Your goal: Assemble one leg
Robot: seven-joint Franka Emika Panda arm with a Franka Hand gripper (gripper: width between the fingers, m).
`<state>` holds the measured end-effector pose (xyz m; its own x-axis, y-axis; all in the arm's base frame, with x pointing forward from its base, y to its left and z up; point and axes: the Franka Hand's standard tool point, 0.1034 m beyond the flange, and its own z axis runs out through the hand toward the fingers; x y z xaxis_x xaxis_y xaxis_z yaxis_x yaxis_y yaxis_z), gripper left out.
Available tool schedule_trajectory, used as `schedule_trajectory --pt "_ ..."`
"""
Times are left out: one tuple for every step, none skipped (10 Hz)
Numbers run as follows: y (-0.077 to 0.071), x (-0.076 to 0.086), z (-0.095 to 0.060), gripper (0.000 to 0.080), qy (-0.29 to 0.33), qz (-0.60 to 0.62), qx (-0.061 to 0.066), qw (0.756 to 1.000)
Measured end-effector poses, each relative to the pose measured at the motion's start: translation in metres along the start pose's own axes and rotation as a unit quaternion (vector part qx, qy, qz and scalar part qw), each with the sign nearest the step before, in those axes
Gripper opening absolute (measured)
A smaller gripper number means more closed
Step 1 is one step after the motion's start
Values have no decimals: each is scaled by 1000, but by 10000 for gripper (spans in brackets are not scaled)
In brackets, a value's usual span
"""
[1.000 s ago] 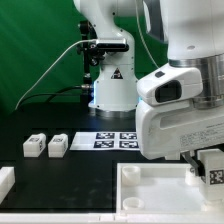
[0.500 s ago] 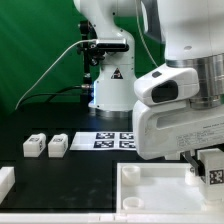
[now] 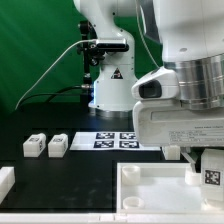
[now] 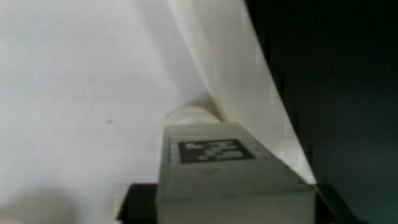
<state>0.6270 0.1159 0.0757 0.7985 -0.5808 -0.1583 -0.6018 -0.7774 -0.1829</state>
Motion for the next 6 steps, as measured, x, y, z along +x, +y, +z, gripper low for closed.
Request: schedule_trajectory --pt "0 1 1 299 -7 77 11 997" --pt "-1 0 1 299 -8 117 12 993" --pt "-4 -5 3 299 -8 141 8 990" --pt "-6 -7 4 299 -13 201 12 979" --pt "-7 -7 4 299 -14 243 12 970" --pt "-7 -7 4 297 -15 285 19 958"
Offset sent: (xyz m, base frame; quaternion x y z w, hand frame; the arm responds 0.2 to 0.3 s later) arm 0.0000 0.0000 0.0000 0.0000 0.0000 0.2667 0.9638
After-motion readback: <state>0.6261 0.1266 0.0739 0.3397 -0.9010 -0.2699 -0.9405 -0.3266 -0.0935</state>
